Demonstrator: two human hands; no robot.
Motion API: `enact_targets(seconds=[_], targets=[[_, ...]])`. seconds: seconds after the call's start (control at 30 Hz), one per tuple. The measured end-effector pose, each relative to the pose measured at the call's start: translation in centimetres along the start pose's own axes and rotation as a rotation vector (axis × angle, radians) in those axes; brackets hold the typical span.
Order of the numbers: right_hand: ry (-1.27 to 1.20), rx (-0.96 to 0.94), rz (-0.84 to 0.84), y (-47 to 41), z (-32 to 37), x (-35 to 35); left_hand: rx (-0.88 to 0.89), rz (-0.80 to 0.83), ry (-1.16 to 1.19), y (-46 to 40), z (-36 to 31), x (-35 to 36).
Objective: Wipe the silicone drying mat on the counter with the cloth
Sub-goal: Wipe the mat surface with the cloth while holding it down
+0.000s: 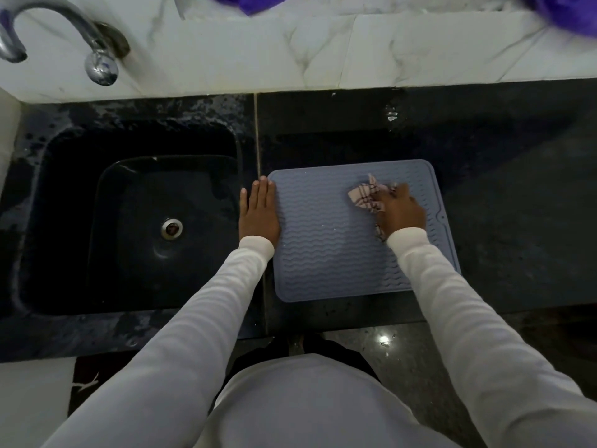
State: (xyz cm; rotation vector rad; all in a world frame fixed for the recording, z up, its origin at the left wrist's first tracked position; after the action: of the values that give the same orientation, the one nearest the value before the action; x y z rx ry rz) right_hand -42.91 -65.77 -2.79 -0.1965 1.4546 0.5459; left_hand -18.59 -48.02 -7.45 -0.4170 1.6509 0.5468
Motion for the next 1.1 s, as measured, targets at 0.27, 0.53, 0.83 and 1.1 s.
enact_targets(seconds=[0.27, 0.53, 0.83, 1.1], targets=[[0.062, 0.294, -0.091, -2.2, -11.6, -3.0, 0.006, -0.017, 0.023, 0.0, -0.2, 0.0], [-0.085, 0.312, -0.209, -1.1, -16.3, -5.3, 0.012, -0.017, 0.086, 0.0, -0.1, 0.1], [-0.419, -0.306, -0.076, -1.5, 11.7, -3.6, 0.058, 0.024, 0.076, -0.3, 0.0, -0.8], [-0.029, -0.185, -0.12, 1.4, 20.7, 4.8, 0.092, 0.054, -0.075, -0.2, -0.1, -0.4]])
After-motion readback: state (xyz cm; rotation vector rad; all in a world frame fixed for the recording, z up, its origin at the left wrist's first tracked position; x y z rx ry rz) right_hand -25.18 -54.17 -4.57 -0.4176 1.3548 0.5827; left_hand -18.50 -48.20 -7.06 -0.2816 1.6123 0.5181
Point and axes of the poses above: each hand's wrist, its own y-axis away from the middle knuckle, its own x-axis out of the palm, z = x × y, the point moved 10 cm from there along -y, towards the middle knuckle, and after that the axes turned 1 degree about x, right-handed, at the moved point
